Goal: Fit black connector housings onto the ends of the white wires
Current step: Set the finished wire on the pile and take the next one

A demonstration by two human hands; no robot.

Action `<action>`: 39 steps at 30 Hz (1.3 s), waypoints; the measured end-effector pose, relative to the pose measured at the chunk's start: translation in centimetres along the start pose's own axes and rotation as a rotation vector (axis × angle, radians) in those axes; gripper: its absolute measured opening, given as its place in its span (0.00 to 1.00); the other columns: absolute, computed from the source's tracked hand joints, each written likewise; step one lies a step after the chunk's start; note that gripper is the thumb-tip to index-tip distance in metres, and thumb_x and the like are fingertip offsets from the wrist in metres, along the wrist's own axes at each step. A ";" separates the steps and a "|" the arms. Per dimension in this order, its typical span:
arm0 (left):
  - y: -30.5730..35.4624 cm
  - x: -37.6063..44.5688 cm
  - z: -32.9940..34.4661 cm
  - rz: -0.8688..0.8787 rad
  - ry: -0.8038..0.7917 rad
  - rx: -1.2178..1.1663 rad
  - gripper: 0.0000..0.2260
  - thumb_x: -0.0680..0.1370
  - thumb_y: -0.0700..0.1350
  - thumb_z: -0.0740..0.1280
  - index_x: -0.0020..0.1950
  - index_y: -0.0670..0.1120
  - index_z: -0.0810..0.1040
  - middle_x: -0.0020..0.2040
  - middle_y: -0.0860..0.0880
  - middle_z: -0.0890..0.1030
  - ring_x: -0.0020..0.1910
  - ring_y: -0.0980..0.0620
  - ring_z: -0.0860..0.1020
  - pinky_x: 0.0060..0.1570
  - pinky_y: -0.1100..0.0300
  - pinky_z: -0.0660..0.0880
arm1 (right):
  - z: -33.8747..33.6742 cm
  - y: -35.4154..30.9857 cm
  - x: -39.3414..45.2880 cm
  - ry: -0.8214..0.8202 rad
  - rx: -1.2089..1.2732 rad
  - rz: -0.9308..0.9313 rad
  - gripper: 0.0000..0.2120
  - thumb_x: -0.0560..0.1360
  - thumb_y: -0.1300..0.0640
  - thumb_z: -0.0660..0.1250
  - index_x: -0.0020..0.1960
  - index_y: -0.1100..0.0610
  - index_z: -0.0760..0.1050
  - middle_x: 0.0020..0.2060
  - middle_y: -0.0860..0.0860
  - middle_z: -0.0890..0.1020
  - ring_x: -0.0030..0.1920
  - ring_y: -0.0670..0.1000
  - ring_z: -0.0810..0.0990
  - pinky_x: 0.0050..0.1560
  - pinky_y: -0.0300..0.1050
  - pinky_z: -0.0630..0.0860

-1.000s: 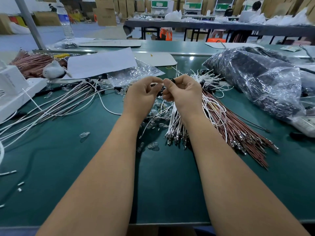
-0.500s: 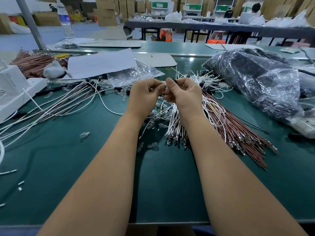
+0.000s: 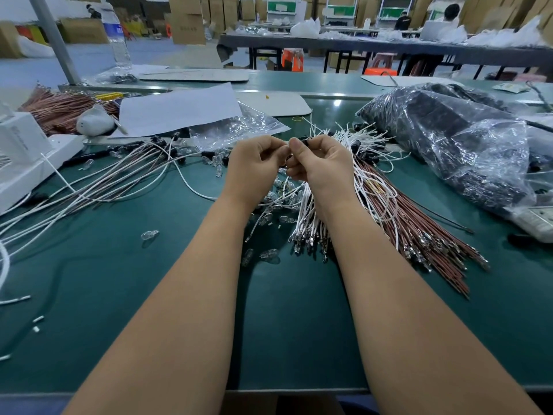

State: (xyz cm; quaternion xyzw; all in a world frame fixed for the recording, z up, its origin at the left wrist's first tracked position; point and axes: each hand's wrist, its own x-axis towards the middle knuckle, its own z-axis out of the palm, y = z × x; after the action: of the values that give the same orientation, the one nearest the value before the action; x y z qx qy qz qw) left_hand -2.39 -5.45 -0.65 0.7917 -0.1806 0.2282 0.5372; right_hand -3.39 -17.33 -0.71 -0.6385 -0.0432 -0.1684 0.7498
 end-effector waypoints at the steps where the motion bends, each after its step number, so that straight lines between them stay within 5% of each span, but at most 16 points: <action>1: 0.0 0.0 0.0 0.000 -0.003 -0.004 0.05 0.78 0.37 0.68 0.47 0.37 0.83 0.37 0.46 0.81 0.34 0.56 0.75 0.39 0.63 0.73 | 0.0 0.0 0.0 -0.001 -0.001 -0.001 0.08 0.75 0.62 0.71 0.40 0.61 0.73 0.27 0.52 0.81 0.25 0.48 0.78 0.29 0.39 0.75; 10: -0.3 0.0 -0.1 -0.028 -0.023 -0.034 0.05 0.78 0.38 0.67 0.46 0.39 0.82 0.33 0.51 0.77 0.30 0.63 0.71 0.36 0.69 0.70 | -0.1 -0.1 -0.1 0.016 0.031 -0.021 0.08 0.75 0.61 0.71 0.39 0.60 0.74 0.26 0.52 0.81 0.25 0.48 0.78 0.29 0.38 0.75; 20: -0.5 -0.1 -0.5 -0.023 -0.028 -0.034 0.06 0.79 0.39 0.67 0.48 0.37 0.82 0.34 0.43 0.77 0.32 0.52 0.69 0.35 0.62 0.68 | -0.4 -0.8 0.0 0.071 0.113 -0.014 0.09 0.75 0.61 0.71 0.37 0.58 0.74 0.26 0.52 0.80 0.26 0.49 0.77 0.30 0.40 0.76; 32: -0.5 0.6 0.7 0.005 0.065 0.105 0.04 0.78 0.41 0.67 0.49 0.43 0.81 0.38 0.51 0.80 0.37 0.54 0.77 0.44 0.54 0.77 | 0.1 -0.7 0.0 0.083 0.133 0.008 0.12 0.77 0.64 0.67 0.36 0.59 0.70 0.28 0.56 0.80 0.26 0.49 0.77 0.29 0.40 0.76; 36: -0.3 0.3 1.1 -0.040 0.060 0.040 0.04 0.78 0.41 0.67 0.48 0.44 0.82 0.39 0.48 0.82 0.39 0.49 0.80 0.46 0.49 0.79 | 0.3 -1.1 -0.2 0.108 -0.194 -0.005 0.06 0.76 0.60 0.69 0.42 0.61 0.75 0.34 0.57 0.82 0.30 0.50 0.80 0.34 0.46 0.78; 39: -0.1 0.2 1.1 -0.046 0.059 0.087 0.05 0.78 0.43 0.67 0.48 0.46 0.82 0.39 0.51 0.81 0.39 0.53 0.79 0.45 0.53 0.78 | -0.4 -2.4 0.2 0.124 -0.559 -0.015 0.10 0.75 0.55 0.69 0.55 0.58 0.77 0.43 0.53 0.82 0.43 0.52 0.82 0.45 0.49 0.79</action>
State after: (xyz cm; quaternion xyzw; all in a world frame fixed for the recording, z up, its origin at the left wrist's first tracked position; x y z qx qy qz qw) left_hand -1.93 -6.47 -0.99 0.8111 -0.1364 0.2467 0.5125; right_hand -4.02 -18.04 1.56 -0.8085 0.0461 -0.2180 0.5447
